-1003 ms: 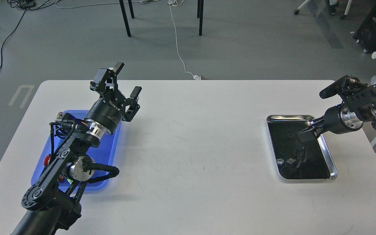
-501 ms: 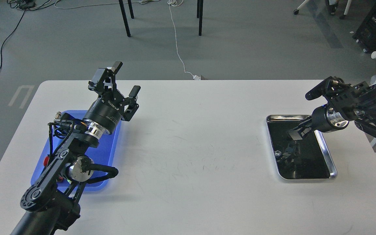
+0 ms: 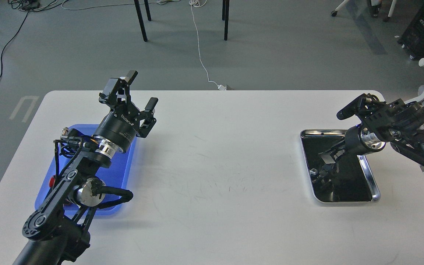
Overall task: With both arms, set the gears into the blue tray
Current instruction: 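Lower the right gripper and grasp the small black part on the pad, then lift the black part with the right gripper toward the table center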
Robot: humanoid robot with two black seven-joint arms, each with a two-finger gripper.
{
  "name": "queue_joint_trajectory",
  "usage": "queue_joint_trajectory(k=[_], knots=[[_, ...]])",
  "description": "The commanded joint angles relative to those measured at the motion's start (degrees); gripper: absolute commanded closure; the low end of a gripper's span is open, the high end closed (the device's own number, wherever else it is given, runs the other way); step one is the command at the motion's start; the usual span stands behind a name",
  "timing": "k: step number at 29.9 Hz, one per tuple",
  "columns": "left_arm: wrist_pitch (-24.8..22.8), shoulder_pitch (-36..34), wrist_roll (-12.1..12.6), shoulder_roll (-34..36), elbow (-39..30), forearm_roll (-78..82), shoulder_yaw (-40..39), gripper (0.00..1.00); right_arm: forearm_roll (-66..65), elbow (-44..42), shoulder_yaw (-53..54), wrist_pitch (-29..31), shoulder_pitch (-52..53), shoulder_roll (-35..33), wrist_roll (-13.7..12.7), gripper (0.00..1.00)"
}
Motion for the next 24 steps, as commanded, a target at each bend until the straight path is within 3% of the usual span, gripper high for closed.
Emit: queue_joint_trajectory(k=[1,18,24], knots=[[-0.03,0.01,-0.10,-0.10,-0.01,-0.06,0.00,0.02,0.03,-1.42,0.01,-0.03,-0.48,1.69,0.01,0.38],[-0.03,0.01,-0.54,-0.01,0.08,-0.06,0.00,0.02,0.12,-2.57,-1.84,-0.20,-1.10,2.66,0.01,0.52],[-0.03,0.01,-0.45,0.08,0.08,-0.06,0.00,0.02,0.12,-2.57,-1.93,-0.20,-1.10,2.49,0.01,0.69]])
